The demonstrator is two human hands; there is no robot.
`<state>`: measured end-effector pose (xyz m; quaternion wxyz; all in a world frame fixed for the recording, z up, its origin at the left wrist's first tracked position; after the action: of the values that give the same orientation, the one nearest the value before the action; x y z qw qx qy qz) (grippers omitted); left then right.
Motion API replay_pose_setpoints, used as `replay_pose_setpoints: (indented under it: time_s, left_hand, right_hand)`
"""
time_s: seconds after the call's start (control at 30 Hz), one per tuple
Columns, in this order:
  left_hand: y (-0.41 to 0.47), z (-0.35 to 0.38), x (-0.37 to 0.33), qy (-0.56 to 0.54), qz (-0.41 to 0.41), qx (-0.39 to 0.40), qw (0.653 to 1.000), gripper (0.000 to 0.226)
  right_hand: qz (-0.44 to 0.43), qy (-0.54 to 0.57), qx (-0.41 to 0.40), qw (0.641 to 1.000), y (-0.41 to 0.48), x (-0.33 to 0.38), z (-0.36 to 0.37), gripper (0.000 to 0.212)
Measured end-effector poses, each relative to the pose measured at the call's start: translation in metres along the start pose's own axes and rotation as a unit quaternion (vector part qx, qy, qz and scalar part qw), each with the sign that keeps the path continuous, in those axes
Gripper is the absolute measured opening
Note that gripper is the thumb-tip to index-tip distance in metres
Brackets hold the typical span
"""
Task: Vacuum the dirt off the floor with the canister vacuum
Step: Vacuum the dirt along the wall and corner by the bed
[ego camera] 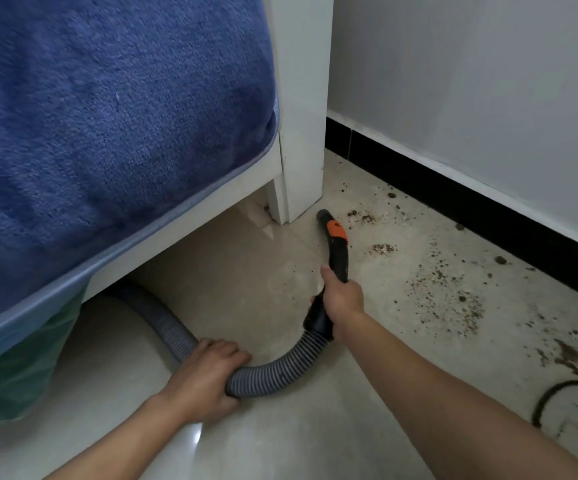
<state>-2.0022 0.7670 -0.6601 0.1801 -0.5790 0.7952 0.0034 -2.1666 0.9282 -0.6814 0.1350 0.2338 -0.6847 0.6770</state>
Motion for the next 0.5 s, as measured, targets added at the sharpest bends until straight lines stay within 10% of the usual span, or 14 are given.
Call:
replay_pose_setpoints:
  time_s: [0.23,0.5]
  left_hand:
    - [-0.046,-0.005,0.046,0.003,-0.036,0.017,0.999,0.019]
    - [-0.08,-0.001,0.02,0.058,0.013,0.029,0.998,0.034]
  right_hand:
    - [0.124,0.196,0.163,0.959,-0.022,-0.045,0.017,0.016]
    - [0.13,0.191,0.117,0.966,-0.05,-0.11,0.058,0.012]
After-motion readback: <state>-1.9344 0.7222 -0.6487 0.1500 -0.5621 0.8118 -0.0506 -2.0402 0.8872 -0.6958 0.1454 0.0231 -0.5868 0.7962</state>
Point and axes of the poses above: each hand's wrist, its own y-axis towards the middle knuckle, its own z-axis out of the palm, x = y × z, the point moved 9 cm from there along y, towards the middle knuckle, and after that the axes turned 15 degrees about z, right-handed, at the moved point
